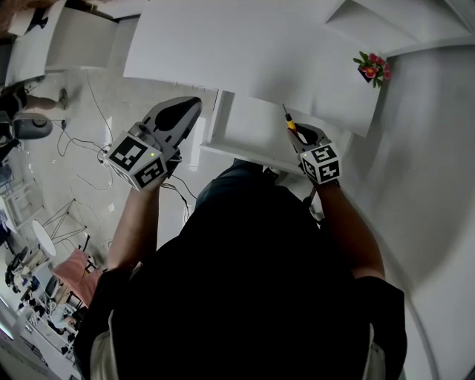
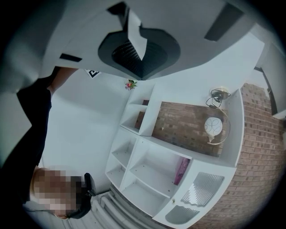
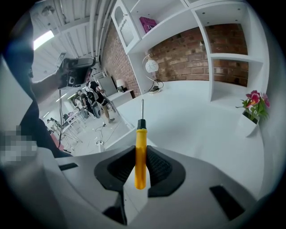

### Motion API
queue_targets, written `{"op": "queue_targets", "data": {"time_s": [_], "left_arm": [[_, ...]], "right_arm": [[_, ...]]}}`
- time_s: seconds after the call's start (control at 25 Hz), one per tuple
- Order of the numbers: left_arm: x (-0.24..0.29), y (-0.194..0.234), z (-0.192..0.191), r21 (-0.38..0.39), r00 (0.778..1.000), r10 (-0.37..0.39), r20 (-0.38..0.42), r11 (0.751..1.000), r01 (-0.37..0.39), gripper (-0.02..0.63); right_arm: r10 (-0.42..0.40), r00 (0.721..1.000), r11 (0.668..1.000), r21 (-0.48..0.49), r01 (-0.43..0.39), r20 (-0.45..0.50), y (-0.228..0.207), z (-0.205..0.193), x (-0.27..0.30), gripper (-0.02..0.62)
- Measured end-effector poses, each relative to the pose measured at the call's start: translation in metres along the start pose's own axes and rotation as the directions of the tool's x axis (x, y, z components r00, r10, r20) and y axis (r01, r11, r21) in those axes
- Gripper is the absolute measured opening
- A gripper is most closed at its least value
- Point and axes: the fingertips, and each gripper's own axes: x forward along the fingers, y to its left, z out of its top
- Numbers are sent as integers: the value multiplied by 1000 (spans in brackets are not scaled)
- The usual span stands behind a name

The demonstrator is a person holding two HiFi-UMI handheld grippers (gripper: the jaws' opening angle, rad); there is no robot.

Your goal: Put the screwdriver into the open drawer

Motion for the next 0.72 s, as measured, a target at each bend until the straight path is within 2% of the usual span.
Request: {"op": "queue_targets", "data": {"time_s": [0.16,0.72], "left_arm": [[0,3,-1,-7,1000,4,-11,1000,-5,15],[-2,19,-13,-31,999,33,-29,999,-34,15]], "right_arm": [[1,1000,1000,3,-1,-23,1,-10,8,84],[27,992,996,-83,-37,-122,2,-40,44,84]]}}
